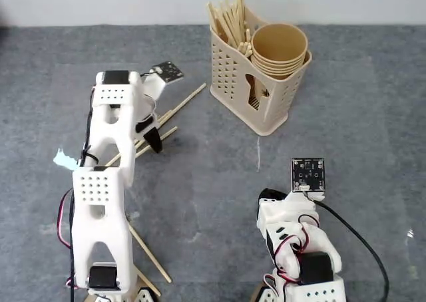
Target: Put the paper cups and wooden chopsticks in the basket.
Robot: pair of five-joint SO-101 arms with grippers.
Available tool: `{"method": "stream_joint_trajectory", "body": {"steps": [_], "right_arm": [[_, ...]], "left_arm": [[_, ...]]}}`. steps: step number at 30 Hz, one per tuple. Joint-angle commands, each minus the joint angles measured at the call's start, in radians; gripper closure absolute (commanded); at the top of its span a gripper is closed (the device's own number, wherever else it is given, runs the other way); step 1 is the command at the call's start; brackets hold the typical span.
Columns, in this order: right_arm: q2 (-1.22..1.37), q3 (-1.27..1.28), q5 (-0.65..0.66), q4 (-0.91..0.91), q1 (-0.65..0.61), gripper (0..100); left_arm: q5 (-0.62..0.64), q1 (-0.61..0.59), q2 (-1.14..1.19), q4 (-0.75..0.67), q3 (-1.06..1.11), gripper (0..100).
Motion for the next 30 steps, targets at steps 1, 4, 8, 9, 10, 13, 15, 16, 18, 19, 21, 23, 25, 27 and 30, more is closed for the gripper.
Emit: {"method": "stream_joint_trajectory", "body": {"steps": [1, 4, 8, 9, 10, 13, 15, 16, 18, 19, 21, 23, 25, 27, 30], "right_arm": [[-0.010, -0.005, -0.002, -0.024, -0.016, 98.0], [-0.010, -0.005, -0.002, -0.024, -0.022, 98.0], [-0.010, -0.005, -0.002, -0.022, -0.021, 98.0], [-0.010, -0.005, -0.002, -0.022, -0.019, 98.0], [-0.010, -0.005, -0.002, -0.022, -0.019, 98.0], [-0.010, -0.005, -0.002, -0.022, -0.019, 98.0], [-0.010, -0.005, -0.002, -0.022, -0.019, 98.0], [-0.010, -0.005, -0.002, -0.022, -0.019, 98.0], [-0.010, -0.005, -0.002, -0.022, -0.019, 98.0], [-0.010, -0.005, -0.002, -0.022, -0.019, 98.0], [-0.010, -0.005, -0.002, -0.022, -0.019, 98.0], [-0.010, -0.005, -0.002, -0.022, -0.018, 98.0], [-0.010, -0.005, -0.002, -0.022, -0.018, 98.0], [-0.010, -0.005, -0.002, -0.022, -0.018, 98.0], [-0.010, -0.005, -0.002, -0.022, -0.018, 98.0]], "left_arm": [[0.006, -0.003, 0.044, 0.054, -0.148, 70], [-0.009, 0.011, 0.123, 0.109, -0.246, 70], [-0.011, 0.018, 0.204, 0.149, -0.360, 75], [-0.011, 0.018, 0.221, 0.150, -0.381, 78], [-0.011, 0.018, 0.238, 0.150, -0.400, 81], [-0.012, 0.018, 0.256, 0.152, -0.412, 88], [-0.012, 0.018, 0.255, 0.152, -0.410, 91], [-0.012, 0.018, 0.253, 0.152, -0.409, 92], [-0.012, 0.018, 0.253, 0.152, -0.409, 94], [-0.012, 0.018, 0.253, 0.152, -0.409, 94], [-0.012, 0.018, 0.253, 0.152, -0.409, 94], [-0.012, 0.020, 0.253, 0.152, -0.409, 94], [-0.012, 0.023, 0.253, 0.152, -0.409, 94], [-0.012, 0.028, 0.253, 0.152, -0.409, 93], [-0.012, 0.029, 0.253, 0.152, -0.409, 93]]}}
